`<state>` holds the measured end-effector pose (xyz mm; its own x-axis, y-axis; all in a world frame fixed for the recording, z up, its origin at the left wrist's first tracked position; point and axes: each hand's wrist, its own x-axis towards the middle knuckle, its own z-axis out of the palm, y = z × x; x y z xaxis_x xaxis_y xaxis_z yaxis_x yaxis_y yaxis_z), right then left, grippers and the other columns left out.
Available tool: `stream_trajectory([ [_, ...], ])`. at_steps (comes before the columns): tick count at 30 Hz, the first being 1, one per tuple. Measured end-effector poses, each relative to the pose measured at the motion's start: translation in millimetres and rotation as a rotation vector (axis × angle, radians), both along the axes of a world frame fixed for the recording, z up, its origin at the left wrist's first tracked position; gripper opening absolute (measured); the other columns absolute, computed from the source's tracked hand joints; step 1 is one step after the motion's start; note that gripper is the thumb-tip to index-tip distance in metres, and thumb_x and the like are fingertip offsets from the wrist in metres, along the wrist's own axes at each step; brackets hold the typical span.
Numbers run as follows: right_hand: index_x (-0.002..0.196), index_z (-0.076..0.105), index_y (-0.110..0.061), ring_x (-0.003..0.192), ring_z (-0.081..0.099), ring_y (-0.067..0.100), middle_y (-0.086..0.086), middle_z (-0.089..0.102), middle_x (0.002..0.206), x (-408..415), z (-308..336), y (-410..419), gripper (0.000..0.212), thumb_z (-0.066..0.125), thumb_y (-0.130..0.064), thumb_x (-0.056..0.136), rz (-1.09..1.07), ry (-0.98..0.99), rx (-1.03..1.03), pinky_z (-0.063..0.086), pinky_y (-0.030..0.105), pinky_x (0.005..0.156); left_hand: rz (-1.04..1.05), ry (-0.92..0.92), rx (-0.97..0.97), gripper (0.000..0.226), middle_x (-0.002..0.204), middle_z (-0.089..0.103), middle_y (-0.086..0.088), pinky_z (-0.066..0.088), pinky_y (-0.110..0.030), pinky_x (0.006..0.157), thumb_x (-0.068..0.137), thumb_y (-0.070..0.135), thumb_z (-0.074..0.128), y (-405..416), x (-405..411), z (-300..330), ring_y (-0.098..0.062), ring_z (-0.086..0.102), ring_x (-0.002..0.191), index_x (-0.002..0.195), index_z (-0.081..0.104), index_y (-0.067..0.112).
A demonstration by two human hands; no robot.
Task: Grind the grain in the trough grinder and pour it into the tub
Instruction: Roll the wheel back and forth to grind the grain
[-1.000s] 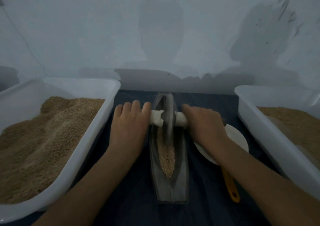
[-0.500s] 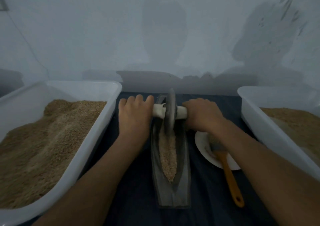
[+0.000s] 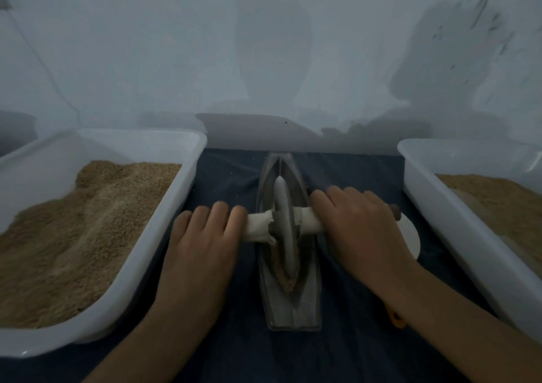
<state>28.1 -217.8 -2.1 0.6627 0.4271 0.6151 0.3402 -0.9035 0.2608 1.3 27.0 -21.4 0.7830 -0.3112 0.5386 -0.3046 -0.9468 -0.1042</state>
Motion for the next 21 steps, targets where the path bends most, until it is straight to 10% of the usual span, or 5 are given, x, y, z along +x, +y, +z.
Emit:
stream_trajectory([
  [10,0.097,0.054,-0.027,0.088,0.063,0.032,0.006,0.065,0.096,89.1,20.8,9.8,0.018,0.067,-0.032,0.087,-0.245,0.369,0.031,0.035,0.038,0.069,0.140,0.050,-0.005,0.040,0.108,0.054,-0.005,0.040,-0.038,0.084,0.083,0.008,0.068,-25.9,89.5,16.9,-0.027,0.054,0.099,0.113,0.044,0.020],
  [21,0.105,0.045,-0.024,0.081,0.063,0.025,-0.001,0.062,0.093,44.5,12.9,1.6,0.032,0.070,-0.025,0.085,-0.083,0.261,-0.032,0.039,0.035,0.061,-0.018,0.037,-0.020,0.050,0.103,0.052,-0.004,0.040,-0.039,0.079,0.071,0.005,0.077,-5.0,32.5,9.4,-0.027,0.051,0.092,0.109,0.050,0.019],
])
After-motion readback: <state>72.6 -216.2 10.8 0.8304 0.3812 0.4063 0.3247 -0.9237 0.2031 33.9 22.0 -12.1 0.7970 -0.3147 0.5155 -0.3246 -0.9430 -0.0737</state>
